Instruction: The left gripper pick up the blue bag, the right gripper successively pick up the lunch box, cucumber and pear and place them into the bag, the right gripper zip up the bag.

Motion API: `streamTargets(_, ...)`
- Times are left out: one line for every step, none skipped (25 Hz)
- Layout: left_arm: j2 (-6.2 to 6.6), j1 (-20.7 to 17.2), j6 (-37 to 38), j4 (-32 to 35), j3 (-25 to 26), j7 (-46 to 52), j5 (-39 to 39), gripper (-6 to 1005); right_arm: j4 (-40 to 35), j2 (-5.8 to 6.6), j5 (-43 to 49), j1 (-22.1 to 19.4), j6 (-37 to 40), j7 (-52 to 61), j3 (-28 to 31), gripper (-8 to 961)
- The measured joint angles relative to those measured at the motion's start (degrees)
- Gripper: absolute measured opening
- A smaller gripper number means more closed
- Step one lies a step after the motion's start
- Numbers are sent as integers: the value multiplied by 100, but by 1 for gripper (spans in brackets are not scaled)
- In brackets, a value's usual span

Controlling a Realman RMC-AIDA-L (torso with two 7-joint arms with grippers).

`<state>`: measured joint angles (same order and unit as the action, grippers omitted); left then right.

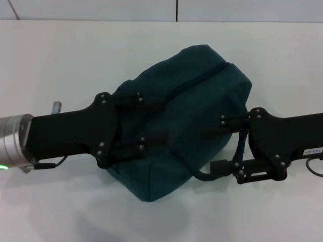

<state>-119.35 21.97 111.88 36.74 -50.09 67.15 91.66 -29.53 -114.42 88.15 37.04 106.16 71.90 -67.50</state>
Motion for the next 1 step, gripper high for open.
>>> streamTargets(0, 0, 0, 0, 0, 0, 0, 570, 0, 0, 0, -3, 0, 0, 0, 635)
